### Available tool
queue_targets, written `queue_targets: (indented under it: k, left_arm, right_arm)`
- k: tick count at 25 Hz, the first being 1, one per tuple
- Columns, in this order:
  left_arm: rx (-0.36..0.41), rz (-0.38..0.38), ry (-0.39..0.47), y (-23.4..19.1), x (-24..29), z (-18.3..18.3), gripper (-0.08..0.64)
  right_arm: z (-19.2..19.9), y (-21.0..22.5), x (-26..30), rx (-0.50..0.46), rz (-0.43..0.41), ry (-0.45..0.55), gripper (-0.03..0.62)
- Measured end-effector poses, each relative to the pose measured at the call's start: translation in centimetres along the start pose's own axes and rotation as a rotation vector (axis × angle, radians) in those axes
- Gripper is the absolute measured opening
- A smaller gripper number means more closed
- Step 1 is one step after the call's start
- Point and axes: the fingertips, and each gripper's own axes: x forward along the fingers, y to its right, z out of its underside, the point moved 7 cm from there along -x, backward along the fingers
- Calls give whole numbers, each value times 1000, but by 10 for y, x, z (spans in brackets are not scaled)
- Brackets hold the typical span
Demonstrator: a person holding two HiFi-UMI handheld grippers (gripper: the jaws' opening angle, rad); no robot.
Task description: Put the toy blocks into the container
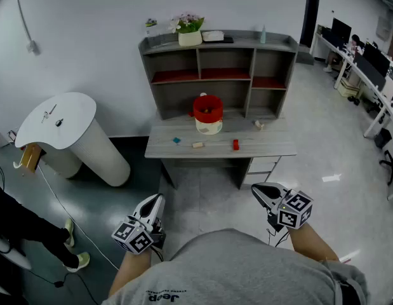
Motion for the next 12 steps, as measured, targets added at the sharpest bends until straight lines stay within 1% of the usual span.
queue_targets:
  k: [4,12]
  left_arm:
    - [-10,-4,-5,2,5,-1,17]
    - [2,6,-18,11,17,0,17]
  right_arm:
    - [-2,3,-2,-4,-6,0,15]
    - [-6,11,-10,2,-12,16,15]
